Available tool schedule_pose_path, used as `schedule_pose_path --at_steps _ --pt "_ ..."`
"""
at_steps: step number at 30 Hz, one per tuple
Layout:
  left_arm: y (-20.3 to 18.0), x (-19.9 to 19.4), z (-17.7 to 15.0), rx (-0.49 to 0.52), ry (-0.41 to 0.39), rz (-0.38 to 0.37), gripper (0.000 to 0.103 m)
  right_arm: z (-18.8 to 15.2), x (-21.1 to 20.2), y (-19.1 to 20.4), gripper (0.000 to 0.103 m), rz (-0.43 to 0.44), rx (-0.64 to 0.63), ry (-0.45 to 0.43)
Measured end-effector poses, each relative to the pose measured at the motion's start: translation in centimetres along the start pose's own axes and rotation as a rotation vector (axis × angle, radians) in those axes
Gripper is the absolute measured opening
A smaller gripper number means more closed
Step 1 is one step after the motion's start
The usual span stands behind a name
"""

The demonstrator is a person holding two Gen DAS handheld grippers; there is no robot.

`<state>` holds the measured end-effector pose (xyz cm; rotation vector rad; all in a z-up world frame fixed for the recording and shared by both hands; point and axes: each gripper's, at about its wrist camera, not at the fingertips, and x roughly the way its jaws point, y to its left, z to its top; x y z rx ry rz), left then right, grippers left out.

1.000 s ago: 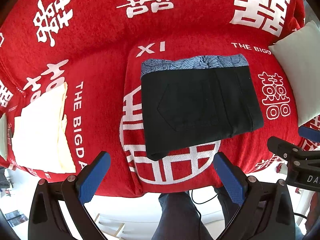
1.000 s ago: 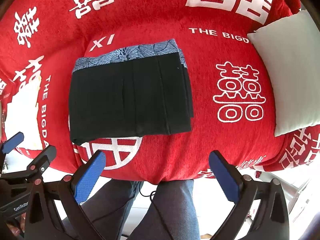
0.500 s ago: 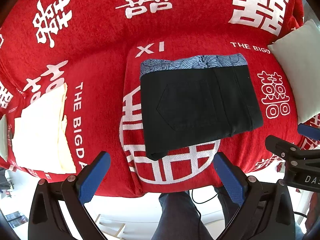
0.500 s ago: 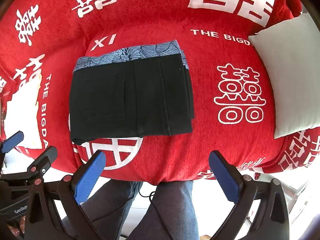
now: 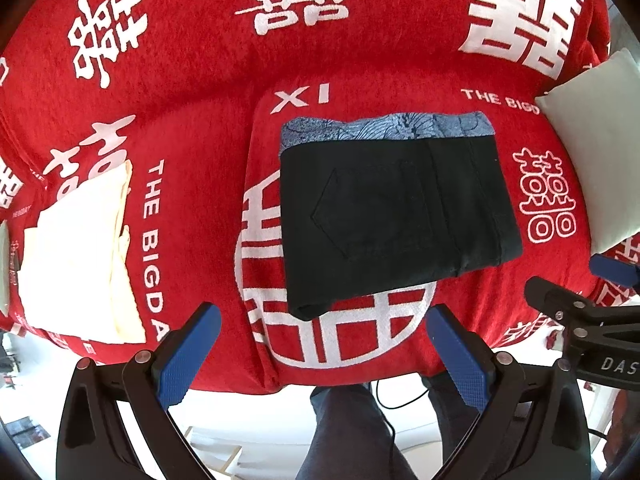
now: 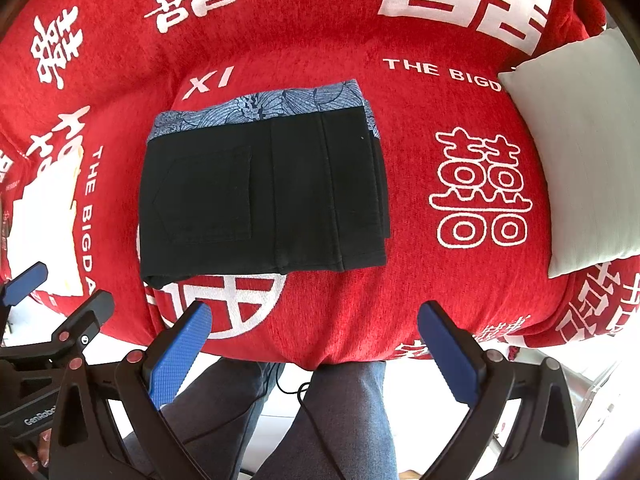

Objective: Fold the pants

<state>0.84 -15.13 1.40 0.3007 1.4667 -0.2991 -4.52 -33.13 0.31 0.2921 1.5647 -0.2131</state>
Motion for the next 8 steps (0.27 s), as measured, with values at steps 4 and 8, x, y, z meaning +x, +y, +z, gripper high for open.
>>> schedule_pose_path --at_steps 4,8 --pt "-0.27 -0.21 -0.01 0.013 -0.014 -0.012 0.103 0.00 0.02 0.02 0.103 0.001 -0.001 0.001" --pt "-0.38 -0.34 0.07 0.018 -0.019 -0.015 0.103 -0.03 0.01 0.03 0.103 0.001 -0.001 0.000"
